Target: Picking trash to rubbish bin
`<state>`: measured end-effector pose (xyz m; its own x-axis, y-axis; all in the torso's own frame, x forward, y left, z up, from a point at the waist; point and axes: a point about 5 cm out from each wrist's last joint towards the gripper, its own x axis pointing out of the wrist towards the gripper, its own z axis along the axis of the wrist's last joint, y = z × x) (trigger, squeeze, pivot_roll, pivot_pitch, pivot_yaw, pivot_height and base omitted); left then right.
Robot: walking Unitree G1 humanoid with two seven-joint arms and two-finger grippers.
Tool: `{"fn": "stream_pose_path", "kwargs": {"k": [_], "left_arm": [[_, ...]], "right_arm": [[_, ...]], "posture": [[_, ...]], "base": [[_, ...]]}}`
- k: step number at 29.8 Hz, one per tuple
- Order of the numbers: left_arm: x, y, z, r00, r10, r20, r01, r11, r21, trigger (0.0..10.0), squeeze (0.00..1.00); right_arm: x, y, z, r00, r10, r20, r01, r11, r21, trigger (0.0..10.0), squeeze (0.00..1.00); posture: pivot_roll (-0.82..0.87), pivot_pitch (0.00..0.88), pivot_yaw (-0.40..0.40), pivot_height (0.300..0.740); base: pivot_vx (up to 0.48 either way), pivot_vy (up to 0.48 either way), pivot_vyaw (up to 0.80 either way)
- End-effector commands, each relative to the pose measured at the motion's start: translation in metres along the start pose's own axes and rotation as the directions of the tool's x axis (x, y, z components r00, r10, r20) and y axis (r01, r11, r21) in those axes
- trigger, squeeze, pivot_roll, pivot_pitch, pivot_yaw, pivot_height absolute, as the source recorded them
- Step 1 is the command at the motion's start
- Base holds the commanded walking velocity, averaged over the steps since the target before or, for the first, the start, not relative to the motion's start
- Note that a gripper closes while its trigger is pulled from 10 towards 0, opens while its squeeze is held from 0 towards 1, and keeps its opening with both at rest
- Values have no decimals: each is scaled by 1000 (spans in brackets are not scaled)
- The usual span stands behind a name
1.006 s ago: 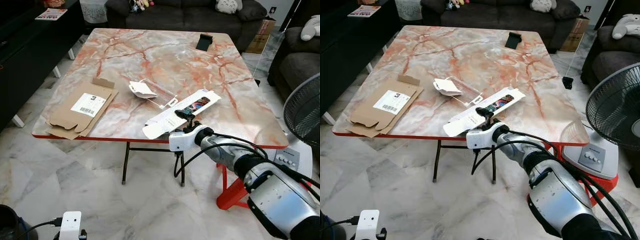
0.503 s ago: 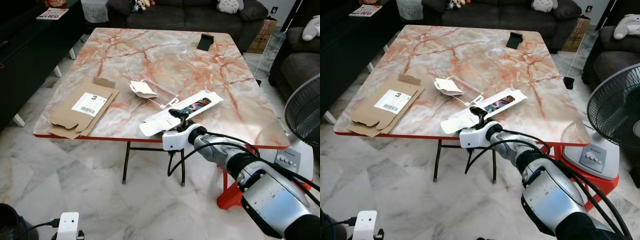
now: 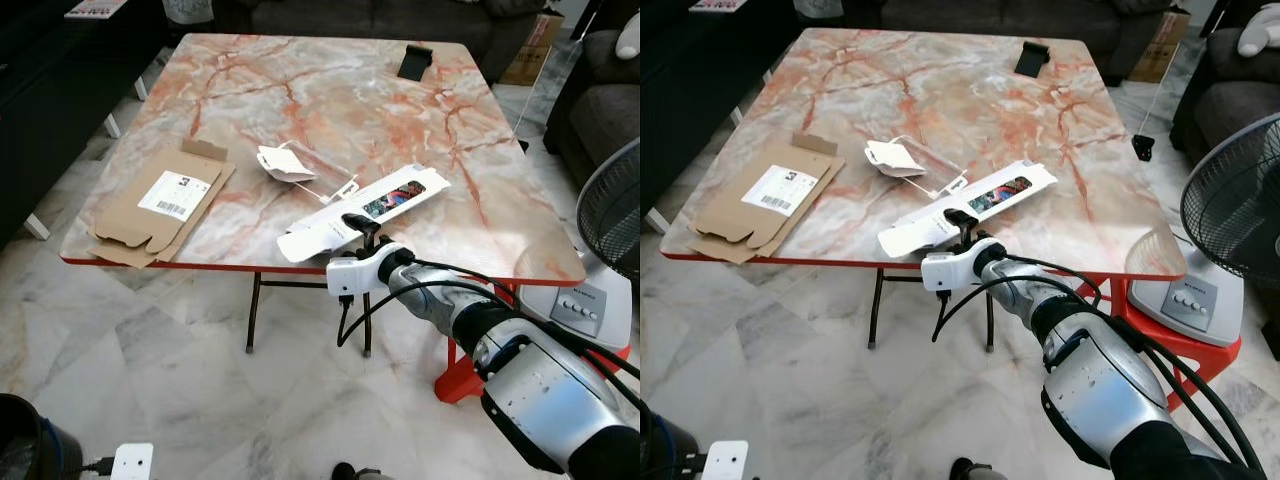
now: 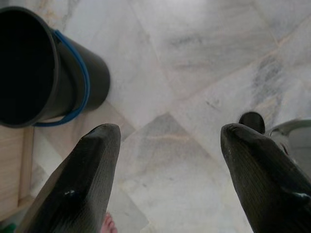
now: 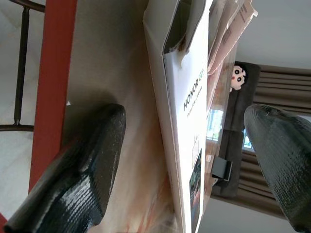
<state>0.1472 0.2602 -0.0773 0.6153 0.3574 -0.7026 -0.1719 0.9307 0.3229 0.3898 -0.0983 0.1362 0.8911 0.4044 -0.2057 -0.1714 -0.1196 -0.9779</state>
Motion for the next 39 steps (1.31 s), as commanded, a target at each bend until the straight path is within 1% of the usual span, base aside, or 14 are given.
{"fn": "stream_pose_path", "kwargs": {"k": [1,7,10,13,14,21,30,35,39], "left_arm": [[-2,1,-6,1000,4,-4,-4,1000,16,10000,0],[-4,-1,-8,1000,-3,7,2,1000,28,10000,0],[-5,-1,-9,1000,-2,10,2,1000,28,10000,0],[-5,-1,-10,1000,-2,11,2,1000,29,10000,0],[-5,-1,-9,1000,-4,13,3,1000,29,10000,0],[-5,-4,-7,1000,-11,17,10,1000,27,10000,0],[-4,-8,-4,1000,-20,23,20,1000,18,10000,0],[-4,-12,-4,999,-32,21,32,999,17,10000,0],[-4,-13,-4,999,-37,19,36,999,17,10000,0]], "right_arm": [[-2,3,-9,998,27,-50,-27,1000,-5,10000,0],[0,-9,-10,999,1,-54,-2,1000,-28,10000,0],[1,-17,-12,998,-23,-60,21,999,-25,10000,0],[2,-21,-13,998,-31,-60,30,999,-29,10000,0],[2,-25,-14,997,-42,-62,40,999,-33,10000,0],[2,-31,-15,997,-56,-60,54,998,-38,10000,0],[3,-48,-19,994,-96,-56,93,994,-56,10000,0],[3,-50,-21,993,-98,-59,94,993,-67,10000,0],[2,-48,-21,995,-85,-61,80,994,-74,10000,0]], "posture": [[277,251,-45,740],[288,266,-47,740],[288,271,-47,740],[282,272,-49,740],[282,271,-49,740],[273,258,-55,740],[253,246,-58,740],[248,243,-61,740],[254,243,-63,740]], "base": [[0,0,0],[0,0,0],[0,0,0],[0,0,0],[0,0,0],[0,0,0],[0,0,0],[0,0,0],[0,0,0]]}}
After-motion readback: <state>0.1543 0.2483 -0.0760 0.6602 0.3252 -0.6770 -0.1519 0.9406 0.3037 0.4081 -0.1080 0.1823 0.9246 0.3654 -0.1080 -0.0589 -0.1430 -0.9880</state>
